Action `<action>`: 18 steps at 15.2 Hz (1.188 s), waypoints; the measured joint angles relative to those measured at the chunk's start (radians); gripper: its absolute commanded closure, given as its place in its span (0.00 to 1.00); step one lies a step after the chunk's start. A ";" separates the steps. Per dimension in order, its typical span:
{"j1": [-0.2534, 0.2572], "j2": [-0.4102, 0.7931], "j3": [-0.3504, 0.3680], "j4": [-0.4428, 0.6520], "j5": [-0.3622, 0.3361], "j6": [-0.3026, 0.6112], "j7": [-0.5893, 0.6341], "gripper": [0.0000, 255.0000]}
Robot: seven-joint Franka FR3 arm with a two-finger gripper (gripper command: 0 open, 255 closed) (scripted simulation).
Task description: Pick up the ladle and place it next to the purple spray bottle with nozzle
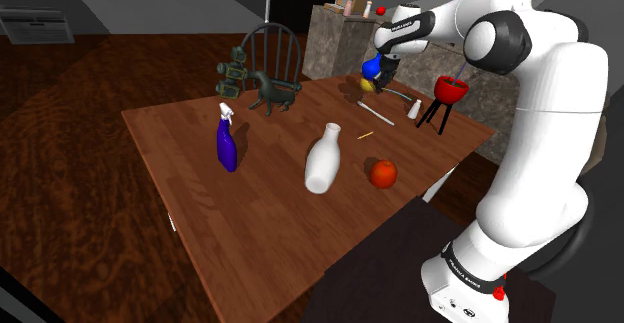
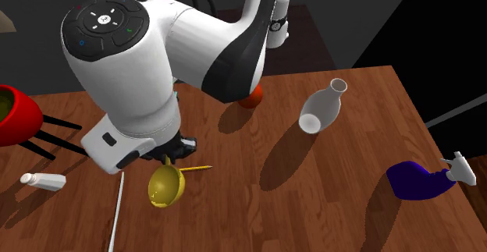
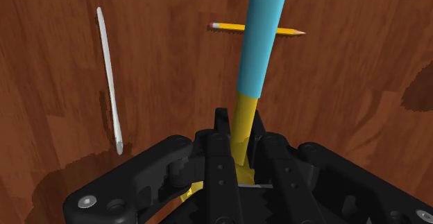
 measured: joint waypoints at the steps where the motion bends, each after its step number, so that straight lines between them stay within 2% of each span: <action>1: 0.001 -0.005 -0.001 0.009 -0.001 -0.014 0.000 1.00; 18: 0.008 -0.060 -0.006 0.154 -0.014 -0.213 0.001 1.00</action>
